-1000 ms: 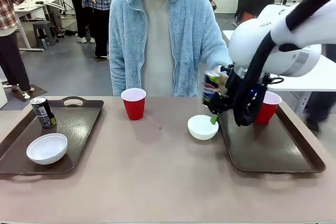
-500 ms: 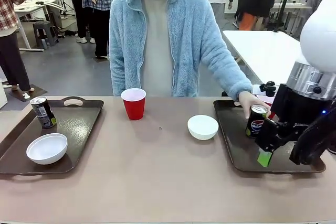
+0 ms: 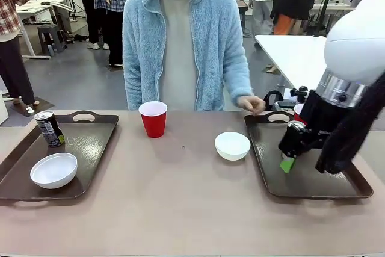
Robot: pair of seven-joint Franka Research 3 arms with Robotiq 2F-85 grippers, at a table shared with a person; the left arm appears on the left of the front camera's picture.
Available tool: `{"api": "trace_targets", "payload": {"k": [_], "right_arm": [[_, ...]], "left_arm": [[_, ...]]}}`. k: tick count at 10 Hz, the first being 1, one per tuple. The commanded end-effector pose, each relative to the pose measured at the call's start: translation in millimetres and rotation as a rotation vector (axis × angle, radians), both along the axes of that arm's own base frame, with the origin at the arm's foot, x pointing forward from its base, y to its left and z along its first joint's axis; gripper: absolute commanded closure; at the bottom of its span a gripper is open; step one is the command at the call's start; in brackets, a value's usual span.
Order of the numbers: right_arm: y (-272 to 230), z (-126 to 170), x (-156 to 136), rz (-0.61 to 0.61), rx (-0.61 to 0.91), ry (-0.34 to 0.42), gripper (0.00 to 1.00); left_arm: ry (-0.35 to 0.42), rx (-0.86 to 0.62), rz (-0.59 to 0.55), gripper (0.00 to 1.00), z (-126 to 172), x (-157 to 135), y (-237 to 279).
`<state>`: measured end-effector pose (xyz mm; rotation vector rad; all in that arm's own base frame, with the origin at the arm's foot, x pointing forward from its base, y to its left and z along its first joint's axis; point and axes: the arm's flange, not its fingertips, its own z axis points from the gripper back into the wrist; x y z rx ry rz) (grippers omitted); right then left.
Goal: Prepare tableware on both trays.
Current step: Pick up a Picnic Bowl from the table and place it on a Handle tray.
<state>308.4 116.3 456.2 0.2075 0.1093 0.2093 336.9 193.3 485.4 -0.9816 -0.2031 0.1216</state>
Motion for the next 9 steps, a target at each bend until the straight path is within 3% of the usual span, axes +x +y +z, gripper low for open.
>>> {"api": "trace_targets", "payload": {"k": [1, 4, 5, 8, 9], "right_arm": [[27.8, -3.5, 51.2, -0.101, 0.004, 0.009, 0.00], [55.0, -12.3, 117.9, -0.179, 0.005, 0.072, 0.00], [34.3, -11.7, 72.1, -0.114, -0.007, -0.001, 0.00], [34.3, -11.7, 72.1, -0.114, -0.007, -0.001, 0.00], [42.9, -12.8, 87.4, -0.131, -0.009, 0.017, 0.00]], "left_arm": [[-0.012, 0.002, 0.010, 0.00, 0.7, 0.7, 1.5], [-0.012, 0.002, 0.010, 0.00, 0.7, 0.7, 1.5], [-0.012, 0.002, 0.010, 0.00, 0.7, 0.7, 1.5], [-0.012, 0.002, 0.010, 0.00, 0.7, 0.7, 1.5], [-0.012, 0.002, 0.010, 0.00, 0.7, 0.7, 1.5]]}}
